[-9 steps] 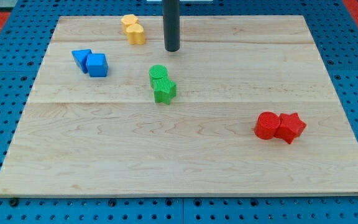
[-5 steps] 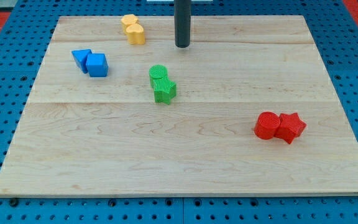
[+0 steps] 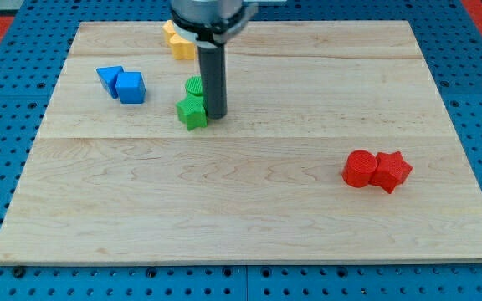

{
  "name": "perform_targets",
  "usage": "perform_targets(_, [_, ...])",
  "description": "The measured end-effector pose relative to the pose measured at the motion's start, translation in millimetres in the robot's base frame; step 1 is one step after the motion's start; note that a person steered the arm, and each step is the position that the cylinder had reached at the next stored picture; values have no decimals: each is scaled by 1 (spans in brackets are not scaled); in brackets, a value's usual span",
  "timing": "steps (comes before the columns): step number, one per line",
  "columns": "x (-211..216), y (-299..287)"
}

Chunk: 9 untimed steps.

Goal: Push the green circle towards the top left

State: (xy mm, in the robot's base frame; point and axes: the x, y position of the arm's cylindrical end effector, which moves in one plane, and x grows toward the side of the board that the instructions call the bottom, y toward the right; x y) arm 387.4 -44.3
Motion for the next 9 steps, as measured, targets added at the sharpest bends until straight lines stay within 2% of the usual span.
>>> perform_targets(1, [-31, 0])
perform_targets(3, [-79, -68])
perform_targets(9, [-77, -91])
